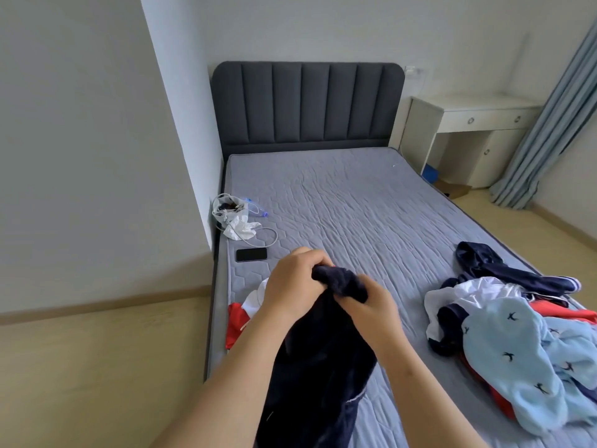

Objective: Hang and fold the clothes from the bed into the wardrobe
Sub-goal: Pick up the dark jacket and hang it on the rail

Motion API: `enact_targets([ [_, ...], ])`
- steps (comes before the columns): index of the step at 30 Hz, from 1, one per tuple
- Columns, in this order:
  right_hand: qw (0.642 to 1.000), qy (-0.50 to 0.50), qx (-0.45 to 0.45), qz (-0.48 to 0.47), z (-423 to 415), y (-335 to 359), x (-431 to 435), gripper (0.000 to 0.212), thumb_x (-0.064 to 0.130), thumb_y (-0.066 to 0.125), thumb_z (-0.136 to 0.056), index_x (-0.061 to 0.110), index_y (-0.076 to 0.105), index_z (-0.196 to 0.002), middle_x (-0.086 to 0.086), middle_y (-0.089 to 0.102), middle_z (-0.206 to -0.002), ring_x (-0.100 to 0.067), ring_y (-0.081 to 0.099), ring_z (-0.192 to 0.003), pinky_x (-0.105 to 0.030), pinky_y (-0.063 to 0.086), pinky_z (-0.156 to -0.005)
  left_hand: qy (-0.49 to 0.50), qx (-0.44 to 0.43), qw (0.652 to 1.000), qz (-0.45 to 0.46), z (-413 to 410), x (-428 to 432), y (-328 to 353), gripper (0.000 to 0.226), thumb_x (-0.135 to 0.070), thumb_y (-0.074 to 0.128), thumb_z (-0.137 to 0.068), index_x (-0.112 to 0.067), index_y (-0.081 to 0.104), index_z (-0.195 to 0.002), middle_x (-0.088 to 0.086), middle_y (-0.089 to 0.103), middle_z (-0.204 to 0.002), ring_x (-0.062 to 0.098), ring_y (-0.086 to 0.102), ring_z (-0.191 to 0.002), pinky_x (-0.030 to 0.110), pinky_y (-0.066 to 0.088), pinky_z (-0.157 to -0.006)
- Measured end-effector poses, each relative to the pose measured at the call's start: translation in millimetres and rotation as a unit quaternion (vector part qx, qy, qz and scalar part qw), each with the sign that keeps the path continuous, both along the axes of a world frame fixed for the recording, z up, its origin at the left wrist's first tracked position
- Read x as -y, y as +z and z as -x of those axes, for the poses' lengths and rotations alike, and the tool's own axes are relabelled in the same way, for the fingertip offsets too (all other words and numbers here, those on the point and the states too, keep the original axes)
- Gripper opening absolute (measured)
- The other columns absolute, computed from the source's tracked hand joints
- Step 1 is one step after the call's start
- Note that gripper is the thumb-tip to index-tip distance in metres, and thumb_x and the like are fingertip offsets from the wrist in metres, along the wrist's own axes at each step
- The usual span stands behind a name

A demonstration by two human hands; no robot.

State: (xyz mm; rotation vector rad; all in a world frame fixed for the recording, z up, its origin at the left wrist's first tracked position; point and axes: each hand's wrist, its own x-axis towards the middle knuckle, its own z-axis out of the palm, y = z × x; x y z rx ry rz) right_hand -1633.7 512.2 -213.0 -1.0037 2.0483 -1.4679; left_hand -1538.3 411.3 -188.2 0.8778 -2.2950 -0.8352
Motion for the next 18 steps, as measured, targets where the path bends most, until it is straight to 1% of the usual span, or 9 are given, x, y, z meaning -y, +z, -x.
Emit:
enact_targets([
  [2,0.997,-0.071,-0.019,0.024,-2.8,2.4,-0.9,0.038,0.009,0.06,-0.077,0.046,0.056,-0.068,0.027,0.061,-0.063,0.01,0.055,-0.062,-0.009,0.037,-0.051,0.03,0.024,0.999,0.011,-5.0,3.7,-5.4,0.008,-0.016,0.065,-0.079,-0.021,0.065,-0.085,-0.01,0.049,-0.082,0.012,0.051,-0.078,0.023,0.035,-0.061],
  [5,0.988,-0.127,0.0,0.092,-6.3,5.2,1.7,0.034,0.001,0.057,-0.076,0.034,0.055,-0.071,0.016,0.06,-0.063,0.009,0.054,-0.061,-0.007,0.039,-0.05,0.07,0.08,0.994,-0.003,-14.6,7.8,-19.4,0.004,-0.028,0.057,-0.085,-0.026,0.06,-0.084,-0.009,0.05,-0.086,0.016,0.055,-0.082,0.026,0.039,-0.063],
  [6,0.984,-0.136,0.007,0.111,-9.3,7.0,3.1,0.036,-0.002,0.057,-0.076,0.034,0.055,-0.07,0.016,0.059,-0.063,0.008,0.053,-0.059,-0.006,0.039,-0.051,0.078,0.088,0.993,-0.014,-18.9,8.8,-25.3,0.007,-0.028,0.053,-0.087,-0.027,0.059,-0.082,-0.008,0.051,-0.088,0.017,0.055,-0.082,0.026,0.04,-0.063],
  [8,0.977,-0.147,0.028,0.149,-14.3,10.6,5.5,0.044,-0.004,0.056,-0.076,0.04,0.054,-0.069,0.022,0.058,-0.064,0.007,0.051,-0.056,-0.005,0.039,-0.05,0.094,0.085,0.992,-0.021,-29.9,12.8,-36.4,0.012,-0.022,0.05,-0.086,-0.027,0.058,-0.08,-0.006,0.053,-0.089,0.017,0.053,-0.08,0.026,0.038,-0.058],
  [9,0.973,-0.153,0.039,0.167,-16.0,11.6,6.8,0.047,-0.005,0.056,-0.076,0.041,0.054,-0.068,0.024,0.058,-0.064,0.007,0.05,-0.055,-0.005,0.038,-0.049,0.107,0.081,0.991,-0.02,-36.7,15.3,-41.4,0.014,-0.02,0.049,-0.085,-0.028,0.057,-0.077,-0.006,0.053,-0.086,0.017,0.053,-0.078,0.026,0.035,-0.056],
  [11,0.964,-0.171,0.063,0.195,-19.4,12.9,10.7,0.047,-0.005,0.055,-0.076,0.041,0.054,-0.068,0.022,0.058,-0.064,0.006,0.049,-0.054,-0.006,0.039,-0.048,0.143,0.071,0.987,-0.016,-52.2,21.1,-51.7,0.016,-0.015,0.047,-0.082,-0.027,0.054,-0.073,-0.008,0.05,-0.079,0.017,0.051,-0.073,0.026,0.031,-0.053],
  [14,0.953,-0.191,0.09,0.218,-30.4,15.7,19.8,0.044,-0.006,0.053,-0.076,0.038,0.053,-0.068,0.017,0.055,-0.065,0.006,0.049,-0.054,-0.008,0.039,-0.048,0.236,0.109,0.966,-0.003,-74.0,27.3,-64.4,0.014,-0.017,0.044,-0.082,-0.022,0.057,-0.078,-0.008,0.041,-0.074,0.019,0.048,-0.067,0.026,0.026,-0.048],
  [16,0.939,-0.212,0.121,0.24,-35.0,19.0,26.4,0.042,-0.005,0.049,-0.077,0.036,0.051,-0.068,0.017,0.052,-0.065,0.005,0.047,-0.054,-0.011,0.04,-0.052,0.286,0.163,0.944,-0.004,-92.1,28.2,-74.0,0.013,-0.02,0.044,-0.084,-0.021,0.057,-0.083,-0.006,0.04,-0.078,0.025,0.052,-0.073,0.028,0.027,-0.05],
  [18,0.922,-0.24,0.148,0.264,-34.8,24.4,34.0,0.038,-0.005,0.045,-0.077,0.033,0.048,-0.069,0.012,0.048,-0.069,0.002,0.043,-0.056,-0.015,0.038,-0.056,0.33,0.196,0.921,-0.069,-119.6,27.5,-87.0,0.014,-0.019,0.042,-0.086,-0.021,0.056,-0.085,0.0,0.05,-0.084,0.029,0.056,-0.08,0.029,0.034,-0.056],
])
